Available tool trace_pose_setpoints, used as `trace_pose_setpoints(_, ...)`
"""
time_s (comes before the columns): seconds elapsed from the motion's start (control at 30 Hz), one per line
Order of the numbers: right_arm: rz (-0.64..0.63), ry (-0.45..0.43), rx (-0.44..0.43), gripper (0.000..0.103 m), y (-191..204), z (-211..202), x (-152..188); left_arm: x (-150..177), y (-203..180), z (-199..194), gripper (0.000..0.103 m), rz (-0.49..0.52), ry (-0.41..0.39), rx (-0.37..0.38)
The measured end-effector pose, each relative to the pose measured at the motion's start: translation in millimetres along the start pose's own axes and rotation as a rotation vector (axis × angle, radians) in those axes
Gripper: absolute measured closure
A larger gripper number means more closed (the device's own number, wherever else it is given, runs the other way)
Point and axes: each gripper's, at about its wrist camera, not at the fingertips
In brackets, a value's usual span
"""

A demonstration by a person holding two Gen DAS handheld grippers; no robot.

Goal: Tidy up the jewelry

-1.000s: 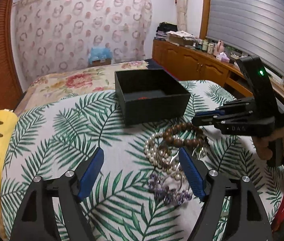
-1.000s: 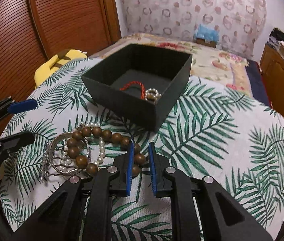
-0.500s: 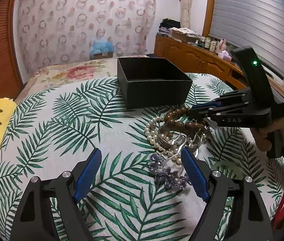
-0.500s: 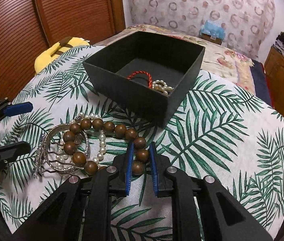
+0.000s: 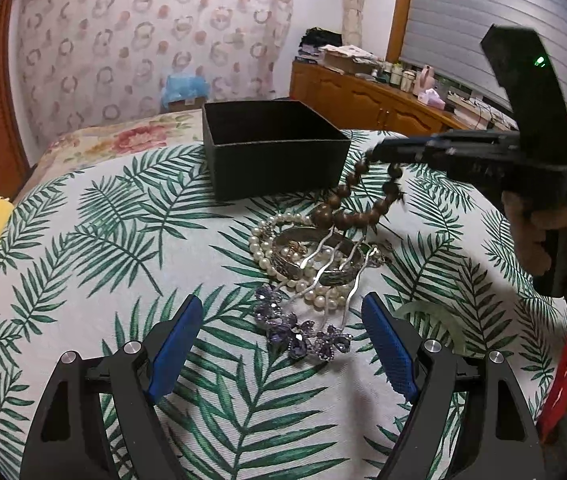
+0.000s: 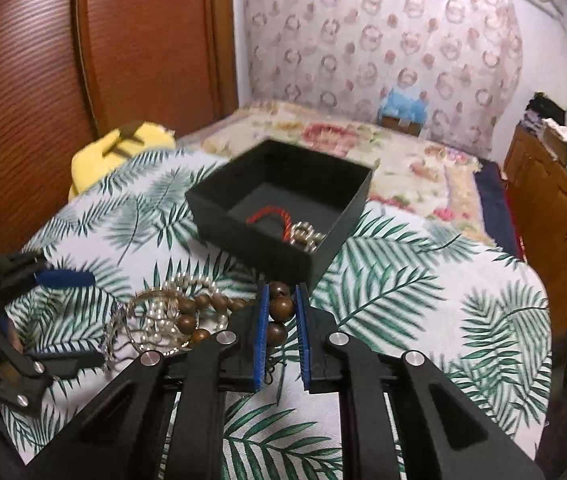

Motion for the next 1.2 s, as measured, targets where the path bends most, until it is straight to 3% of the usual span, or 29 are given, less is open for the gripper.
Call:
trace_pose_setpoints(0.23,0.038,-0.037,0.017,0.088,-12,-14,3,1,-4,8,0.025,0.006,0.025,0.012)
trace_pose_setpoints(0.67,0.054,-0.029,0.013,0.088,-12,-12,20,-2,-6,23,0.025,0.013,0.074,0.038)
trace_pose_setpoints(0.73,0.057,-0.030,0.010,0.088,-12,-11,21,-1,-8,23,0.029,0.022,0.073,0.039)
trace_pose_setpoints(0.8,0.060,-0.028,0.009,0.088,-13,-10,22,0,-9,23,0.043,0.024,0.080,0.040)
trace_pose_setpoints(0.87,0.061,-0.025,0.008,0.088,-13,-9,23,1,-8,22,0.050,0.020,0.080,0.036)
trace_pose_setpoints(1.2,0.059,-0.020,0.009,0.088,-11,-8,24,3,-10,8,0.051,0.036,0.054,0.021)
Point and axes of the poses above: each gripper's, at about its wrist camera, not at the fingertips, and z roughly the way its jaws point, y to its left, x to its underside, and after that the axes turned 4 degrees about x, right-handed
